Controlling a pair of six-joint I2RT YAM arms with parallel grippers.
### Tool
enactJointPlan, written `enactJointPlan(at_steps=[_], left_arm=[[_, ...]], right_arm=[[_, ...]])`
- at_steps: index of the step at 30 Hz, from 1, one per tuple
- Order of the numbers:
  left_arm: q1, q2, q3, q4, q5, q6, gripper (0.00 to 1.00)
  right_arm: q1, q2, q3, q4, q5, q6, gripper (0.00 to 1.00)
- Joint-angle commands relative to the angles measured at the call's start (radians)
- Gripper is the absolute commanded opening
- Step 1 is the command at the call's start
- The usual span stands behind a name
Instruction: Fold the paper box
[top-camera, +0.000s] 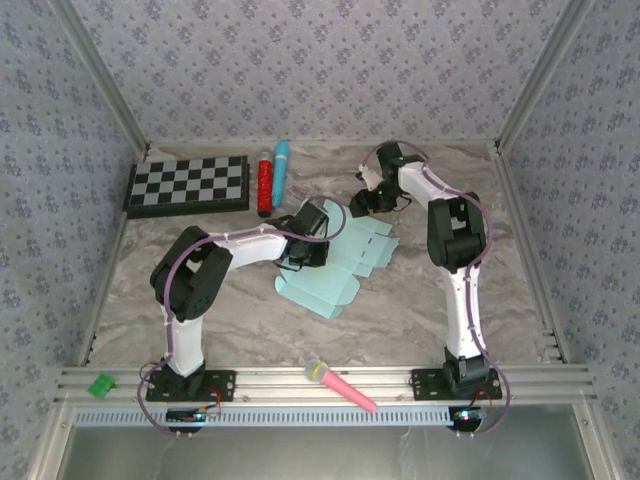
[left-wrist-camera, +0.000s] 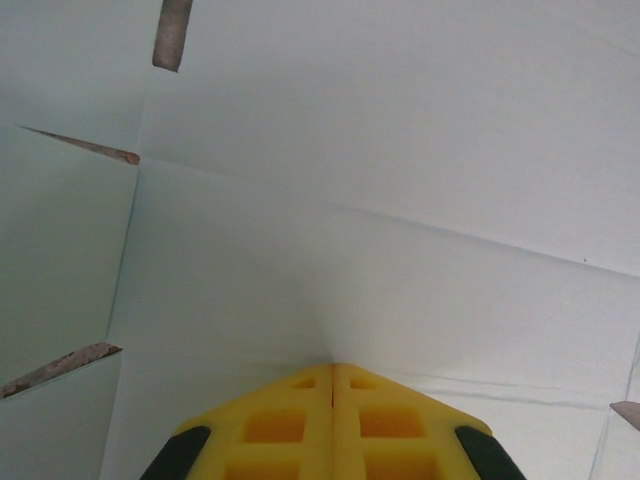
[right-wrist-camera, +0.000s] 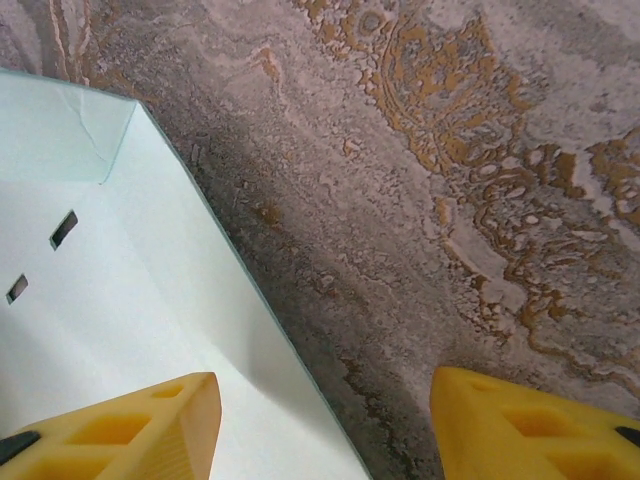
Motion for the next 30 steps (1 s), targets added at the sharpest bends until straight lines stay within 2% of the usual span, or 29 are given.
enactJointPlan(at_steps=[1, 10, 22, 26, 30], left_arm=[[0.0, 0.02, -0.035, -0.064, -0.03, -0.01, 0.0], [0.001, 0.023, -0.035, -0.063, -0.034, -0.007, 0.0], [0.001, 0.023, -0.029, -0.064, -0.033, -0.002, 0.0], [0.0, 0.021, -0.025, -0.067, -0.032, -0.002, 0.0], [0.0, 0.005, -0.03, -0.058, -0.023, 0.001, 0.0]], right_arm=[[-0.004, 0.04, 0.054, -0.092, -0.049, -0.044, 0.59], [-0.001, 0.06, 0.101, -0.169, -0.121, -0.1, 0.54], [0.0, 0.01, 0.087, -0.167, -0.098, -0.146, 0.35], [0.002, -0.022, 0.048, -0.133, -0.067, -0.165, 0.28], [0.003, -0.095, -0.047, -0.023, -0.05, -0.205, 0.22]])
